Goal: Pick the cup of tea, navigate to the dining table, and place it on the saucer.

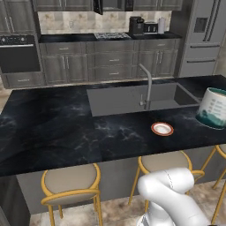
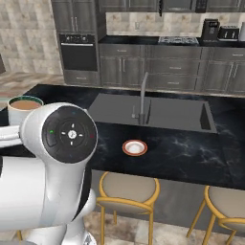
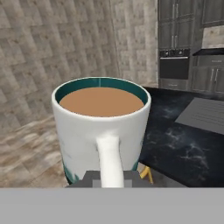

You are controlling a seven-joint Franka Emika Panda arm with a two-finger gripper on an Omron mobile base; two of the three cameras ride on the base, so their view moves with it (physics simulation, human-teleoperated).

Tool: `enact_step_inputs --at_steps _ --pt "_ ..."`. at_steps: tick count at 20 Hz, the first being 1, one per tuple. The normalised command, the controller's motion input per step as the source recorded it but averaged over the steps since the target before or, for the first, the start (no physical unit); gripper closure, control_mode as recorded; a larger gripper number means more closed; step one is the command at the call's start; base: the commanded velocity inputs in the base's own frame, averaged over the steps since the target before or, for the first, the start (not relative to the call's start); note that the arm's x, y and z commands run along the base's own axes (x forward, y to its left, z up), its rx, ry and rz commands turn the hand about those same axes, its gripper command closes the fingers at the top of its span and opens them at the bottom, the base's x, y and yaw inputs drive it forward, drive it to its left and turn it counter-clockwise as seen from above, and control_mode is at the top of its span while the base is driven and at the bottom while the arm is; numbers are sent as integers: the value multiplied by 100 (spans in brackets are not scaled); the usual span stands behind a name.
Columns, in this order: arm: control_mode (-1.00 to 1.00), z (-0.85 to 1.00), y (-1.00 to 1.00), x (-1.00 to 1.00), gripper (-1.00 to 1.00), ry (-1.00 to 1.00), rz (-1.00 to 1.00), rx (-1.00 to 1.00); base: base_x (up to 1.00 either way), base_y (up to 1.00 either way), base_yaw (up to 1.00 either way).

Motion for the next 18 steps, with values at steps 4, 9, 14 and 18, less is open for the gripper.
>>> enact_step_inputs --at_steps 4,9,14,18 --pt "-100 -38 -54 57 100 0 5 -10 0 0 0" --pt "-100 -59 -42 96 100 0 0 -10 0 0 0" --pt "-100 -71 -49 100 100 0 1 -3 0 0 0" --pt "-100 -71 -53 82 100 -11 5 0 0 0 0"
